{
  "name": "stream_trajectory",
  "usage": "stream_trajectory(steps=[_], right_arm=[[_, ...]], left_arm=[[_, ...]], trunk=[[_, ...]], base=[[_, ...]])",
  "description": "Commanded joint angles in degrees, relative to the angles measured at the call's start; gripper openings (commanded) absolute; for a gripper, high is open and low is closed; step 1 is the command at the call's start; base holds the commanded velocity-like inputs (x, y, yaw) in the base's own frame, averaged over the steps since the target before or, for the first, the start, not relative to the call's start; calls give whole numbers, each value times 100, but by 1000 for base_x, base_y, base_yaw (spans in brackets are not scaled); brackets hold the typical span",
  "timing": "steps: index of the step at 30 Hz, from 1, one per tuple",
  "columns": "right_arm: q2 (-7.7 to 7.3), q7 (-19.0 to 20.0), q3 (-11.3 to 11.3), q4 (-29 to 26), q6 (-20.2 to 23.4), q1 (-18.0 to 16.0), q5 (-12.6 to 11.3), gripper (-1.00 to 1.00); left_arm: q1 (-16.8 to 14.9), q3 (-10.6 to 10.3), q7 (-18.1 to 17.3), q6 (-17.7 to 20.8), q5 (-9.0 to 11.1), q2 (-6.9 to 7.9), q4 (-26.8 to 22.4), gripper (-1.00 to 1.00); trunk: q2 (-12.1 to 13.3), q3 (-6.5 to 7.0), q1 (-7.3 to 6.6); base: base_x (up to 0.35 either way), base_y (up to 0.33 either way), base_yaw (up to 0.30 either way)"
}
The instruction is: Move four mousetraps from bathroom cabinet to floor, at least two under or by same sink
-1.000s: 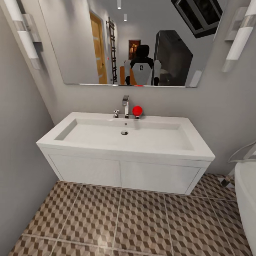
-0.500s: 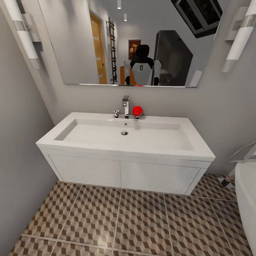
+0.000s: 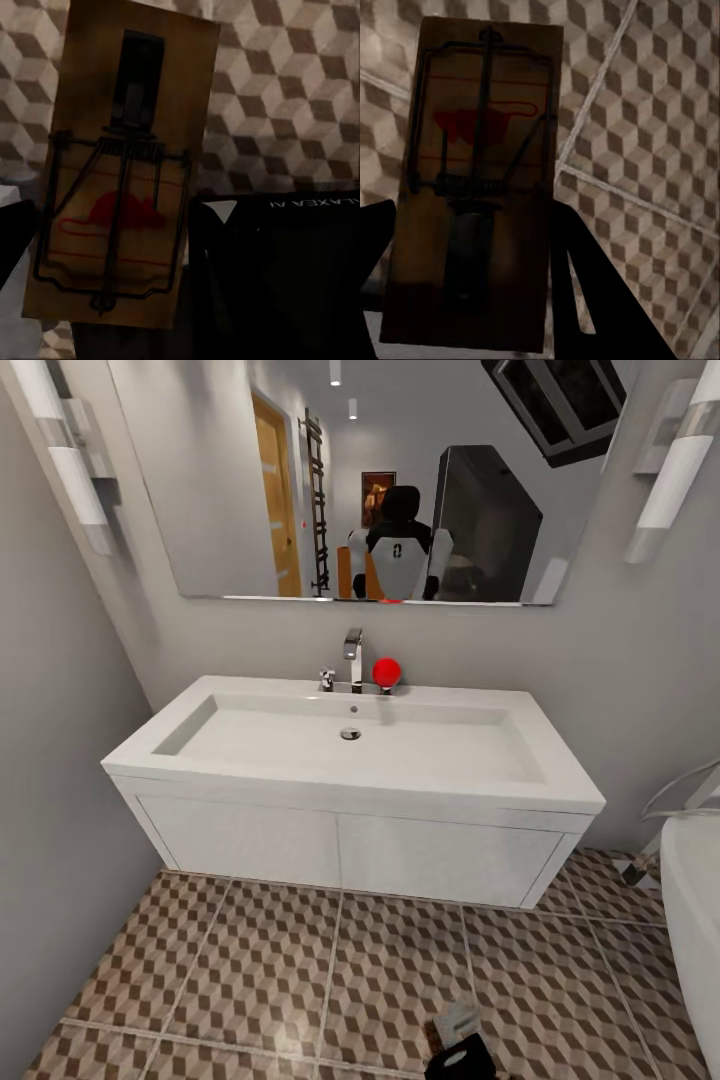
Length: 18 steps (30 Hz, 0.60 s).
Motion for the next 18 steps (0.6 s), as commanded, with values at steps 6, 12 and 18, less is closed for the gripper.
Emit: stream_trajectory(steps=[6,12,18], right_arm=[[64,-378,-815,-92,271,-382,4,-100],[62,-406,-1154,38,286,-749,8,-100],[55,-408,-1176,84,292,-900,10,-100]], left_arm=[[-376,561,590,516,58,5,-414,-100],[-713,772,639,557,51,44,-409,-100],[-900,787,862,566,50,53,-409,-100]], trunk=[[-2,-6,0],[-2,-6,0],[-2,-6,0]], base=[[0,0,0],[0,0,0],[0,0,0]])
